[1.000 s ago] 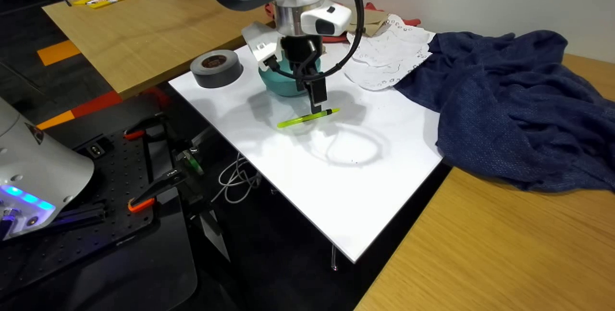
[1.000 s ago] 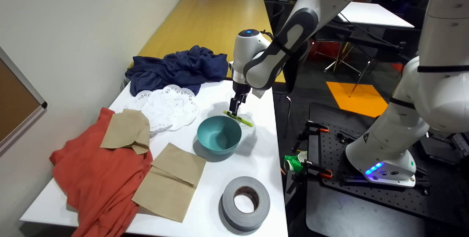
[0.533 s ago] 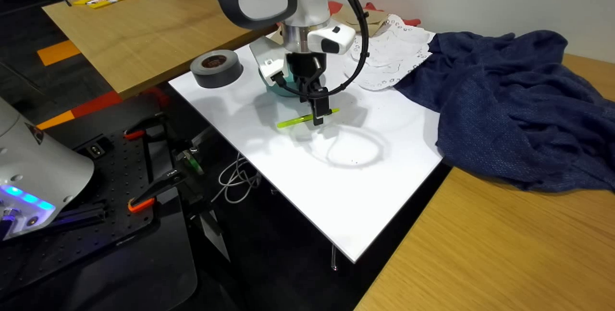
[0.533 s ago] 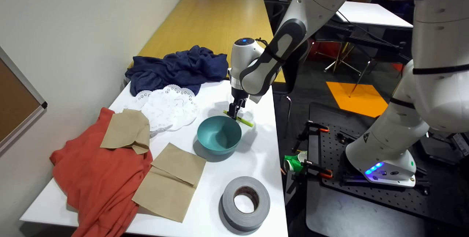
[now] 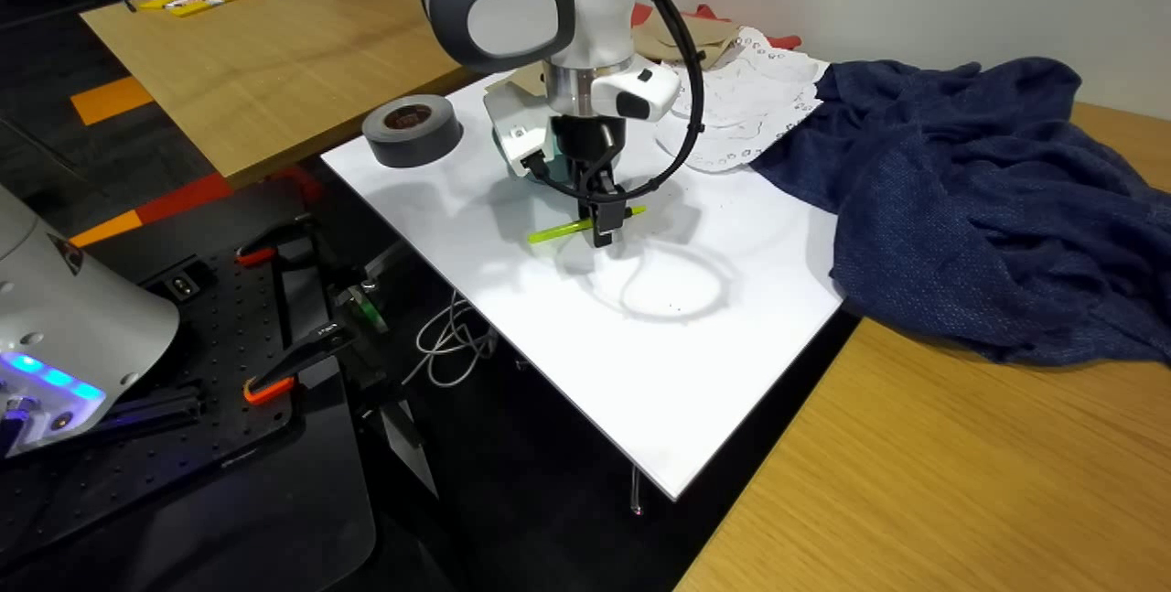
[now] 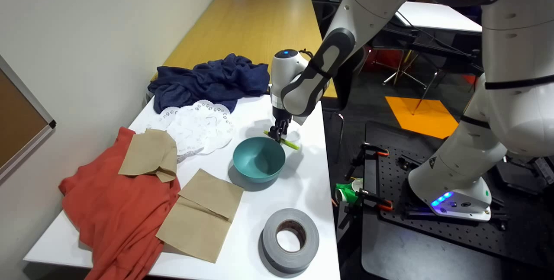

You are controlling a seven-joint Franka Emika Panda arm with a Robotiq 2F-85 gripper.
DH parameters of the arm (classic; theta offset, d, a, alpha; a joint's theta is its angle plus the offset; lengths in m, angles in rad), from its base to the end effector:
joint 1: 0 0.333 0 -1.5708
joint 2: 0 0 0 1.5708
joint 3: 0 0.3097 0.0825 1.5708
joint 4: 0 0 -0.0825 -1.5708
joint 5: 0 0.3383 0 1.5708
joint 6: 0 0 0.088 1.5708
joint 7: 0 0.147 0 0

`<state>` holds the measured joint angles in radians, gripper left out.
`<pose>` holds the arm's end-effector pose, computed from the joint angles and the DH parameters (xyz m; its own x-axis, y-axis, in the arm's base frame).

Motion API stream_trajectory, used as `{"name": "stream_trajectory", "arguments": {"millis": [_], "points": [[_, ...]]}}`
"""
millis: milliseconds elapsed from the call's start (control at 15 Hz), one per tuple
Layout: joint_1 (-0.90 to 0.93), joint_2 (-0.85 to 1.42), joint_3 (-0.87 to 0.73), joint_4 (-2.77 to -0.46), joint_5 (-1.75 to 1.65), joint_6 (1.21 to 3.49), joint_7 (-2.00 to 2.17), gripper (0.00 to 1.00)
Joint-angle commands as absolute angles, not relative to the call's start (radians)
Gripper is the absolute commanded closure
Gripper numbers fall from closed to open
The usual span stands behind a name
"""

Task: Put the pen in the bowl

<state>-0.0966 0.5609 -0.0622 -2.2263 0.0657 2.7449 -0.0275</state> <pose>0.5042 -0.0848 0.1127 0.9824 -0.1826 -0.0403 -0.1824 -0.9832 0.0091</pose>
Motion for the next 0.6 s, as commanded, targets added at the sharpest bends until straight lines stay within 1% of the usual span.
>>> {"name": "stream_trajectory", "arguments": {"millis": [0,133,200,267,400,533], "points": [[-0.108,0.571,-0.047,-2.210,0.086,2.761,-0.005,0.73],[-0.106,0.568,-0.045,-2.207,0.088,2.762,-0.003,0.86],[-0.105,0.564,-0.045,-2.208,0.088,2.761,0.000,0.94],[-0.102,0.559,-0.048,-2.209,0.087,2.758,0.010,1.00],[-0.092,0.534,-0.056,-2.221,0.079,2.757,0.021,0.95],[-0.076,0.483,-0.068,-2.246,0.067,2.770,0.034,0.95]]}}
